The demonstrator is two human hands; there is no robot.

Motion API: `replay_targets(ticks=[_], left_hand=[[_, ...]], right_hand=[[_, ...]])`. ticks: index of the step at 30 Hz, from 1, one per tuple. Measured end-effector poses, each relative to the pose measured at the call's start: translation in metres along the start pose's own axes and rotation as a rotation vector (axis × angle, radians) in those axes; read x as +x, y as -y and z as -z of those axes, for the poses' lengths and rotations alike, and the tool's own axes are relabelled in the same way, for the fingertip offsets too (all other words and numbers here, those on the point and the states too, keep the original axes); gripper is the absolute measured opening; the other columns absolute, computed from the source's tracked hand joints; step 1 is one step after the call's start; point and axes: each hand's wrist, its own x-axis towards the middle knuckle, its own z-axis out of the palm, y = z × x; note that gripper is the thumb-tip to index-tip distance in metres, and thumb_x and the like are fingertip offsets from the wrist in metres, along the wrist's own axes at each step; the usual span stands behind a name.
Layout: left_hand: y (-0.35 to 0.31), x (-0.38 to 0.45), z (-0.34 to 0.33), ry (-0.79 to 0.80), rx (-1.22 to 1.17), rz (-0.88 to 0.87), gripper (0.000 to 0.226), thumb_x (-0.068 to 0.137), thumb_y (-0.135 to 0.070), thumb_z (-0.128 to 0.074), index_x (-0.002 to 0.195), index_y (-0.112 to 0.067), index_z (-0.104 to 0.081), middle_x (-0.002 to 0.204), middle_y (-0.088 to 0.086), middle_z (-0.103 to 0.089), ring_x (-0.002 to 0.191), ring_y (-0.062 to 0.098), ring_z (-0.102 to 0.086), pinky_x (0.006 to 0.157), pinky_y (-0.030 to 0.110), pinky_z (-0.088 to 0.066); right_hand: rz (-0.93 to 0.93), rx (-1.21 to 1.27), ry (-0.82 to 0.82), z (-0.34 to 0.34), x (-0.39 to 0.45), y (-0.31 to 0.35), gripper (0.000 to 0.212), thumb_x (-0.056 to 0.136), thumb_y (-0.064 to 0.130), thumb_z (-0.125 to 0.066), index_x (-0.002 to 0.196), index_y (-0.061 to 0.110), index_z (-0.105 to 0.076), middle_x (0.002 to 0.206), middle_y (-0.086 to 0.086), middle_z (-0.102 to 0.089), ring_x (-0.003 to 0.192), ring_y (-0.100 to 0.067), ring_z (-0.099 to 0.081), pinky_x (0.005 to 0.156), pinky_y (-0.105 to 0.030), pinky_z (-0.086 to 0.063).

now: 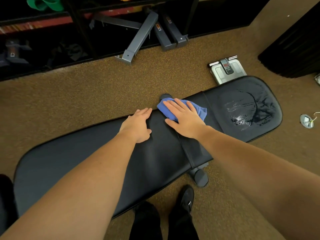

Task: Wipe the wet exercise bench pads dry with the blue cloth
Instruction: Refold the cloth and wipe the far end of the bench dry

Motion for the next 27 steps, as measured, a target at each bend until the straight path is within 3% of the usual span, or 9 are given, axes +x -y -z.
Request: replay_targets(ticks=[4, 10, 14, 17, 20, 23, 25, 27], left_hand=[[0.000, 0.000, -0.002, -0.027, -0.010, 0.007, 0.089, 0.094, -0.027, -0.066, 0.161, -0.025, -0.007, 0.167, -0.010, -0.009, 0.154, 0.014, -0.005, 0.124, 0.041, -0.018], [0.000, -0.001, 0.001, -0.050, -0.025, 0.038, 0.088, 0.092, -0.029, -0.068, 0.160, -0.030, -0.013, 0.166, -0.013, -0.013, 0.151, 0.016, -0.020, 0.115, 0.037, -0.032], [0.001, -0.001, 0.001, -0.044, -0.037, 0.050, 0.087, 0.092, -0.029, -0.069, 0.160, -0.032, -0.015, 0.166, -0.015, -0.014, 0.149, 0.018, -0.026, 0.114, 0.037, -0.035], [0.003, -0.002, 0.000, -0.047, -0.043, 0.034, 0.086, 0.092, -0.028, -0.068, 0.160, -0.033, -0.015, 0.165, -0.016, -0.014, 0.149, 0.016, -0.025, 0.115, 0.037, -0.034], [0.006, 0.000, 0.004, -0.038, -0.067, 0.015, 0.078, 0.096, -0.022, -0.062, 0.159, -0.033, -0.018, 0.165, -0.014, -0.017, 0.150, 0.016, -0.023, 0.117, 0.035, -0.030], [0.017, 0.000, 0.015, -0.053, -0.257, 0.033, 0.066, 0.099, -0.009, -0.052, 0.155, -0.036, -0.031, 0.160, -0.005, -0.033, 0.143, 0.021, -0.037, 0.108, 0.028, -0.034], [0.030, -0.005, 0.022, -0.118, -0.312, 0.056, 0.064, 0.098, -0.002, -0.046, 0.152, -0.036, -0.039, 0.156, -0.001, -0.040, 0.132, 0.022, -0.050, 0.095, 0.025, -0.040], [0.047, -0.012, 0.024, -0.200, -0.260, 0.109, 0.060, 0.098, -0.001, -0.043, 0.150, -0.030, -0.044, 0.156, 0.000, -0.040, 0.131, 0.021, -0.049, 0.094, 0.024, -0.040]], right_hand=[[0.160, 0.021, 0.044, -0.008, -0.026, -0.007, 0.054, 0.102, 0.049, -0.038, 0.154, 0.038, -0.030, 0.162, 0.019, -0.023, 0.153, -0.006, -0.005, 0.122, -0.036, 0.003], [0.250, 0.049, 0.066, -0.030, -0.080, 0.006, 0.053, 0.101, 0.044, -0.045, 0.152, 0.038, -0.035, 0.161, 0.020, -0.025, 0.153, -0.005, -0.006, 0.124, -0.038, 0.002], [0.355, 0.034, 0.059, -0.044, -0.112, 0.004, 0.052, 0.099, 0.044, -0.051, 0.150, 0.040, -0.040, 0.158, 0.020, -0.033, 0.151, -0.005, -0.015, 0.124, -0.040, -0.009], [0.427, 0.058, -0.007, -0.049, -0.125, -0.007, 0.043, 0.098, 0.036, -0.057, 0.141, 0.039, -0.051, 0.148, 0.020, -0.048, 0.142, -0.009, -0.037, 0.116, -0.037, -0.025], [0.294, 0.200, -0.175, -0.028, -0.113, -0.002, 0.037, 0.095, 0.023, -0.060, 0.132, 0.023, -0.061, 0.123, 0.006, -0.067, 0.109, -0.012, -0.055, 0.097, -0.032, -0.038], [0.012, 0.389, -0.450, 0.014, -0.071, 0.012, 0.035, 0.094, 0.015, -0.064, 0.129, 0.013, -0.063, 0.112, -0.004, -0.069, 0.099, -0.017, -0.057, 0.091, -0.031, -0.045], [-0.077, 0.364, -0.438, 0.032, -0.034, 0.015, 0.036, 0.098, 0.026, -0.058, 0.133, 0.019, -0.059, 0.125, 0.000, -0.064, 0.113, -0.019, -0.056, 0.098, -0.039, -0.045], [-0.130, 0.201, -0.189, 0.025, -0.003, 0.017, 0.046, 0.102, 0.042, -0.046, 0.147, 0.029, -0.045, 0.153, 0.002, -0.043, 0.143, -0.023, -0.033, 0.118, -0.047, -0.025]])
